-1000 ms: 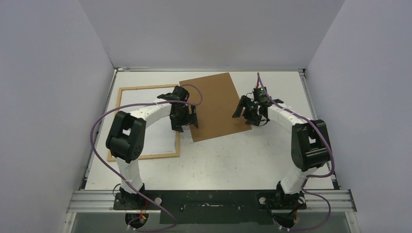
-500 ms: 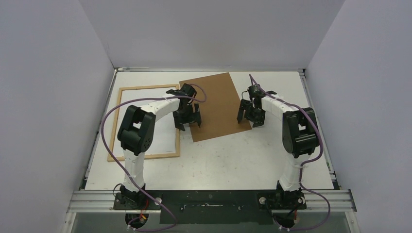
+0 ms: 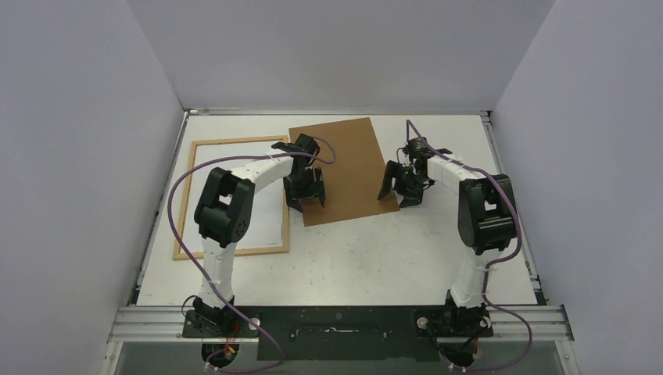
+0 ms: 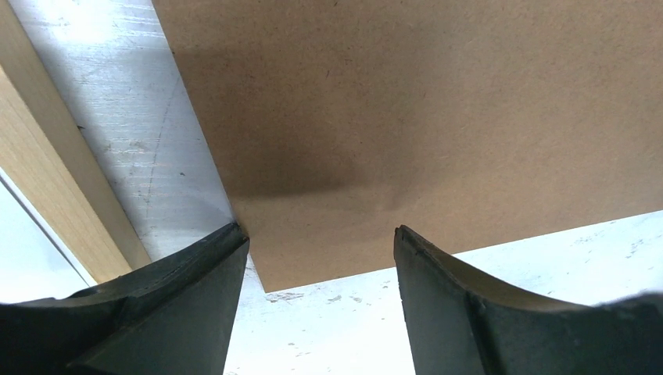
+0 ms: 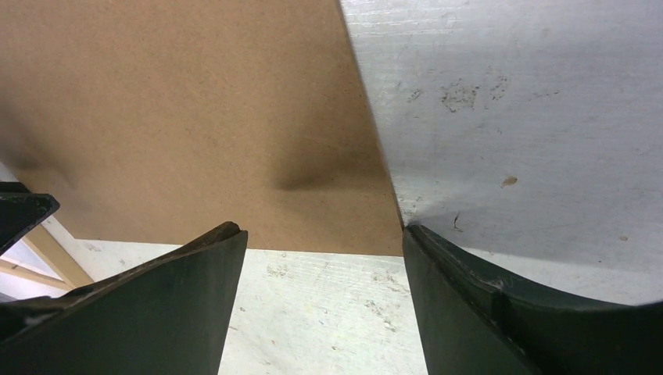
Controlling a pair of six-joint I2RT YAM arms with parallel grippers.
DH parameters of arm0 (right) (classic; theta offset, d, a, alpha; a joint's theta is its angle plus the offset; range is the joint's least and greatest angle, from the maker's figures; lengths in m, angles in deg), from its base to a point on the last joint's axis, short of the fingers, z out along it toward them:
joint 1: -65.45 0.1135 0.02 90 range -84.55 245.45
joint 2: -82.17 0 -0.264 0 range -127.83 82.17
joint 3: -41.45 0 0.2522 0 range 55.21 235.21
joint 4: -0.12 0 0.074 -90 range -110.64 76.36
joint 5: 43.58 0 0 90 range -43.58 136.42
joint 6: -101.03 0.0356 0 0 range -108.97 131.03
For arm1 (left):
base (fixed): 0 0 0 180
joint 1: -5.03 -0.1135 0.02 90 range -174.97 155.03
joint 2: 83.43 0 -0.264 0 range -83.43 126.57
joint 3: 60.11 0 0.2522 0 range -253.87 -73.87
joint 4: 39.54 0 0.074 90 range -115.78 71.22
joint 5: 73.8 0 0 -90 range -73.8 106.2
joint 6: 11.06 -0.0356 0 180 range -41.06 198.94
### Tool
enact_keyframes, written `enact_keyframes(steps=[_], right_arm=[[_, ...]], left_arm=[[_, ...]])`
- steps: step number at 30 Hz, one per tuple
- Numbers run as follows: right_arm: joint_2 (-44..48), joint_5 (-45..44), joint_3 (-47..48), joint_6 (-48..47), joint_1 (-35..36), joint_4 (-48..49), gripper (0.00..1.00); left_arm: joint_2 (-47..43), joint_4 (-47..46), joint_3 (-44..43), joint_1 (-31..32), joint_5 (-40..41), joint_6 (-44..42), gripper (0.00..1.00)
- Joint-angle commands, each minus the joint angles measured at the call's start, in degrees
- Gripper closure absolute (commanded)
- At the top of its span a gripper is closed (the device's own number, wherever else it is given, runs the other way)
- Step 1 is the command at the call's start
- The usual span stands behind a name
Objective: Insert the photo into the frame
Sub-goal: Move the photo frame item to the center of the board.
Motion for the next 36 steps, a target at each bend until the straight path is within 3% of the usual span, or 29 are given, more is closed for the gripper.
enact_keyframes(steps=[1,16,29,36], right_arm=[[-1.1,9.4,-3.6,-0.2,1.5,2.5,0.26],[10.8,17.1,-13.1,5.9,3.0,8.7,0.27],[17.5,17.9,-20.8,10.6,5.0,13.7,0.27],[17.4,17.0,-22.2,15.4,10.0,19.9,0.27]], left_arm=[[3.0,-1.3,-1.1,1.6,-5.6,-1.7,0.35],[-5.0,-3.3,1.2,2.5,-9.7,-1.6,0.39],[-12.6,-1.4,3.4,3.7,-7.0,-0.5,0.4],[-16.3,1.3,6.9,3.4,-1.8,1.3,0.4]])
